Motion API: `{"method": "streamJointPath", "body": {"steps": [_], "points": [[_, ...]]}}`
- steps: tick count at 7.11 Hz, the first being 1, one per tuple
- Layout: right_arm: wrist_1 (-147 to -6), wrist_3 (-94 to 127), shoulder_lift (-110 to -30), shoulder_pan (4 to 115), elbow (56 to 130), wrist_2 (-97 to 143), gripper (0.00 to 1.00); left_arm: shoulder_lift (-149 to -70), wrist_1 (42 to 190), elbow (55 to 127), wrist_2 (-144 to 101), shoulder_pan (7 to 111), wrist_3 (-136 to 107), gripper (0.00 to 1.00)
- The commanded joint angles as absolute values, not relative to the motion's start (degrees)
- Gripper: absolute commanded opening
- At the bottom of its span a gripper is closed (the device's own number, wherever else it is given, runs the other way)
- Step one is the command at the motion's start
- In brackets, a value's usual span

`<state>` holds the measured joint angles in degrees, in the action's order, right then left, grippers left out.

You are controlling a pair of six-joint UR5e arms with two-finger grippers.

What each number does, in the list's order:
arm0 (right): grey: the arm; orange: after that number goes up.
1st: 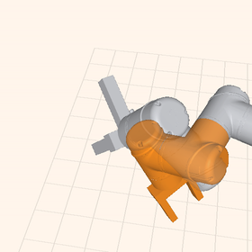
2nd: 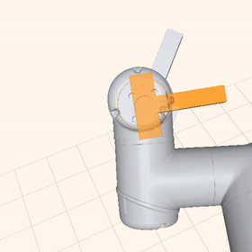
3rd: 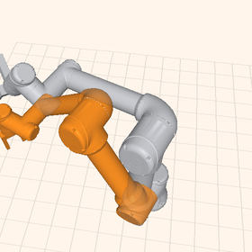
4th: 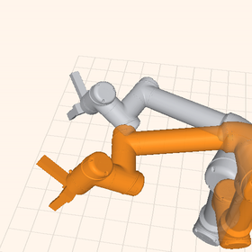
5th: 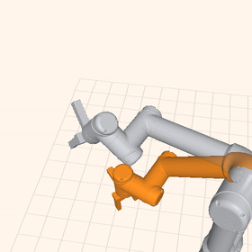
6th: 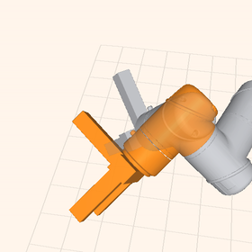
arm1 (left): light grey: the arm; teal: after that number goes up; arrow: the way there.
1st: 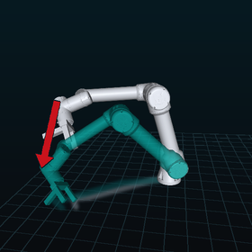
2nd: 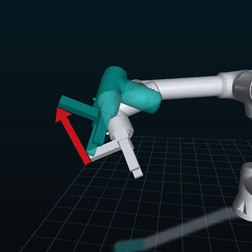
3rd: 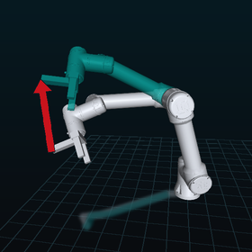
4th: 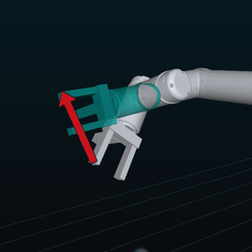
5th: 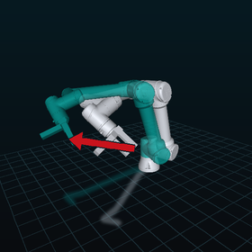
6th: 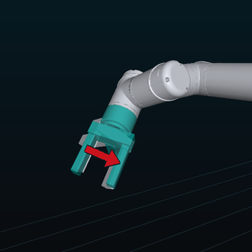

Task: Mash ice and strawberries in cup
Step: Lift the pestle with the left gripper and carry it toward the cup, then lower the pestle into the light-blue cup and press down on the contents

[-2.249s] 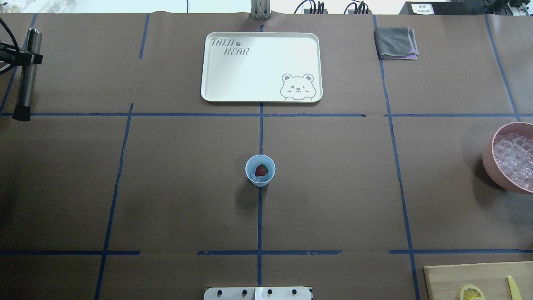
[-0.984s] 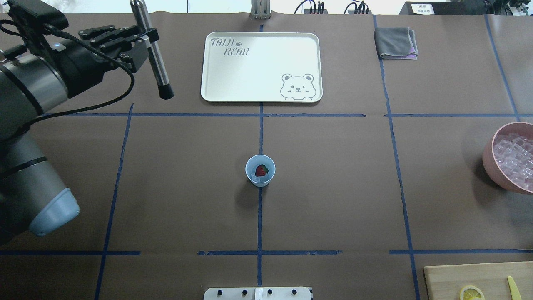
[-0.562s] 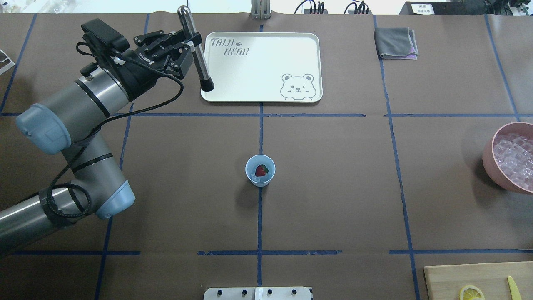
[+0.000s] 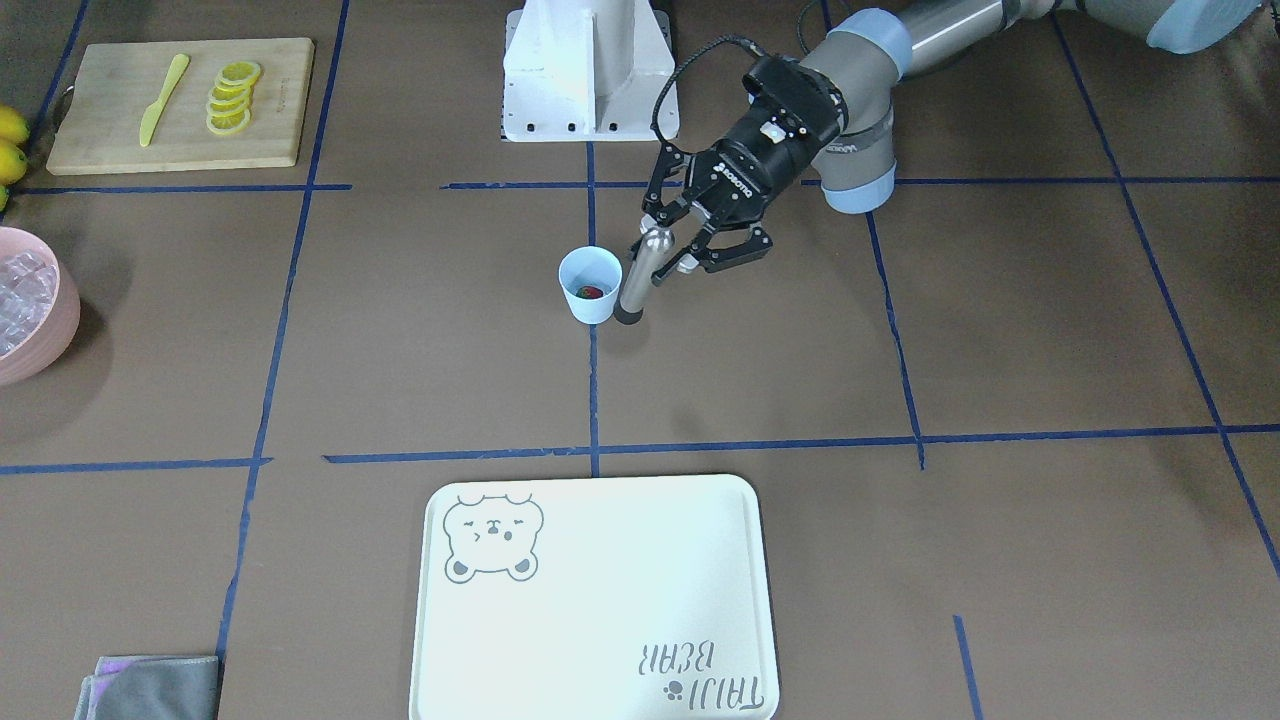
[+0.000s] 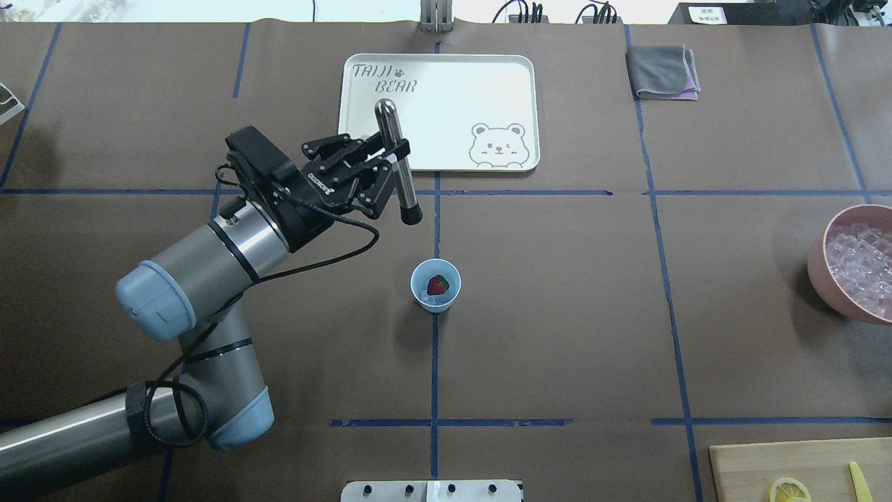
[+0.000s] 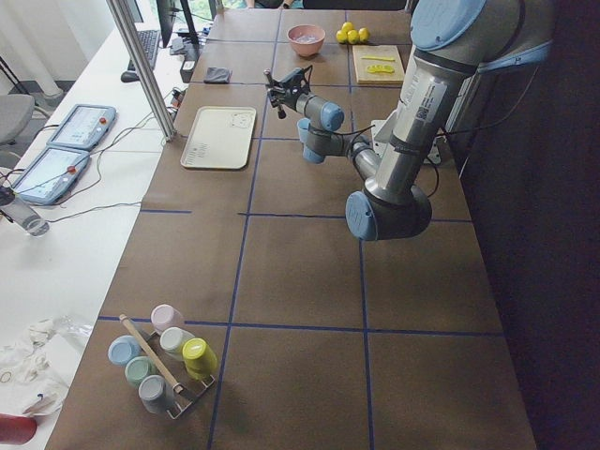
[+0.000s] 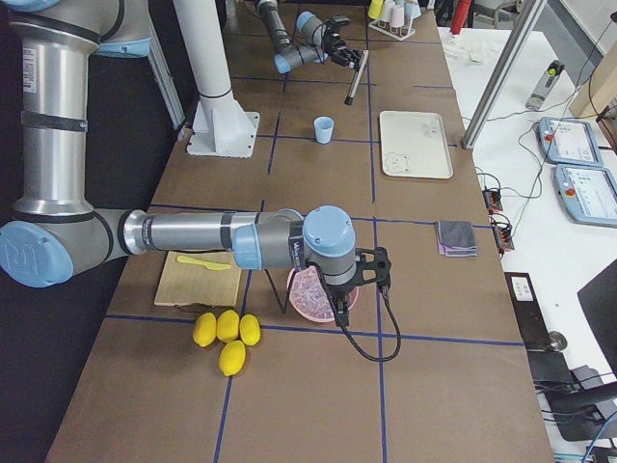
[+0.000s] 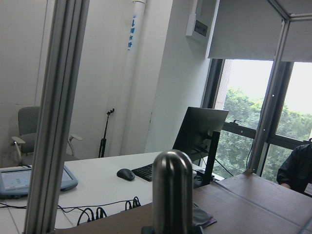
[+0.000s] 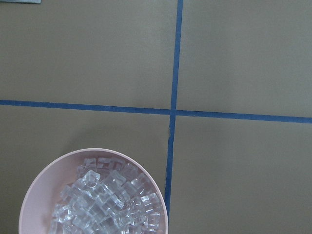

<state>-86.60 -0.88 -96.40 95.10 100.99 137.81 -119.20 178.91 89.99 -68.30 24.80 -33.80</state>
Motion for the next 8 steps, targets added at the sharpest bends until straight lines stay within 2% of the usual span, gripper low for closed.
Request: {"method": "streamJointPath", "body": {"steps": [1, 8], "points": [[-86.57, -0.97, -96.59, 95.10, 100.99, 137.81, 0.99, -120.58, 179.12, 90.26, -66.97, 21.10, -31.57, 0.00], [-86.66, -0.88, -96.50, 95.10, 100.90, 137.81, 0.99, -118.13, 180.00, 90.18, -63.72, 16.96, -31.03, 0.00]]}}
